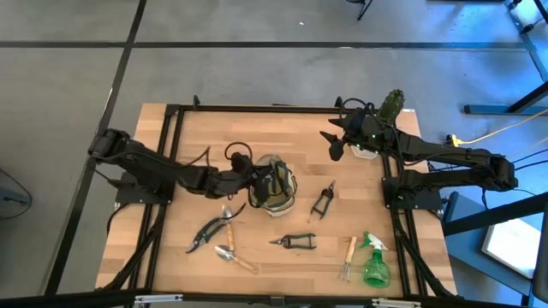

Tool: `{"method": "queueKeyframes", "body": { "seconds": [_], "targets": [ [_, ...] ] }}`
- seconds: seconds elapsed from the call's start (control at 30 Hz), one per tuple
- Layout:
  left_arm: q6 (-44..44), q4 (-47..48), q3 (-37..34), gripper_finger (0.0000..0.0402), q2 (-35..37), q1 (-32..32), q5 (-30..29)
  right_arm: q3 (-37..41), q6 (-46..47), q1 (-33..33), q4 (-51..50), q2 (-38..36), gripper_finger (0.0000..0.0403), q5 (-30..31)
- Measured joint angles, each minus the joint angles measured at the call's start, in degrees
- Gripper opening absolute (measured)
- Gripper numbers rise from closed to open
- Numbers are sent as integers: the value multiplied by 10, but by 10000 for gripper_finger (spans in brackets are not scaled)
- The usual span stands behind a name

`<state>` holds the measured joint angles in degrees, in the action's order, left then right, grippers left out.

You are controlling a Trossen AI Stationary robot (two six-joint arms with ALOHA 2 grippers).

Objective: Pick & Place Garden tools in Gardening bag
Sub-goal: Put the top green shear scissors into the green gardening bag

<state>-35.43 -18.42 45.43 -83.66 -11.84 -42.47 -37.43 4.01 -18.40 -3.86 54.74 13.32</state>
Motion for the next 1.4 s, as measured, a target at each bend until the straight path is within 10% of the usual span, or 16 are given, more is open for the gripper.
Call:
{"method": "queueKeyframes", "body": {
  "seconds": [0.2,0.6,0.73,1.4],
  "targets": [
    [-17,21,28,2,-47,0,6,0,0,0,0,0,263,0],
    [-25,441,280,2,-113,38,136,0,0,0,-1,0,263,0],
    [-36,462,282,2,-114,61,207,0,0,0,-2,0,263,0],
    [-345,551,283,2,-106,43,167,0,11,1,-13,0,263,0]
  ]
}}
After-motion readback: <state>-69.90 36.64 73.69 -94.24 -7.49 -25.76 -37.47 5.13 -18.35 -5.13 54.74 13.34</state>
